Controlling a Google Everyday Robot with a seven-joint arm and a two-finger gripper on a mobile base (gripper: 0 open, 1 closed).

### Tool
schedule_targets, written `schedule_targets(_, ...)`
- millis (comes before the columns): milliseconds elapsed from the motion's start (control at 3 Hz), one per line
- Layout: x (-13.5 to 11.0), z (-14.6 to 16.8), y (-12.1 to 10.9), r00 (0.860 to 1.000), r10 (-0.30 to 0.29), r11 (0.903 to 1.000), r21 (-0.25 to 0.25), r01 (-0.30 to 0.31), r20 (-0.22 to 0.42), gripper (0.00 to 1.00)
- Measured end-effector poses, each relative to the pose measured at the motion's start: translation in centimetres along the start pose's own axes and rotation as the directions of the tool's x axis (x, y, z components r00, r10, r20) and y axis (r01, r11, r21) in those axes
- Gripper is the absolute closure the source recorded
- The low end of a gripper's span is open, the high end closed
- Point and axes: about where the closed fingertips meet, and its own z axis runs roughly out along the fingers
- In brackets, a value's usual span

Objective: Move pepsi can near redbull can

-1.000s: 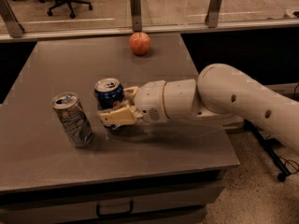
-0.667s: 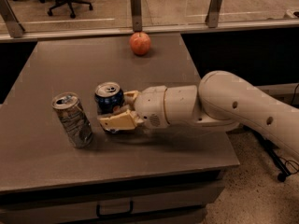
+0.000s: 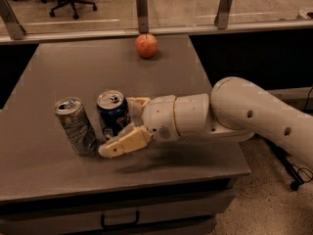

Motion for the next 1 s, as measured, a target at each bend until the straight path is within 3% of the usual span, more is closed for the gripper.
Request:
schedule_targets(333,-0.5,-2.8,0.7,0.998,0.001,0.9999,0.012,0.0,-0.06,0.0)
schedule_targets(667,-1.3,-8.0,0.6,0.99,0.007,0.9876,0.156,0.015,-0.143,0.0)
schedule_targets(1000,-2.6,-8.6,1.3,0.985,-0.021,0.9812,0.186,0.053,-0.168,0.0)
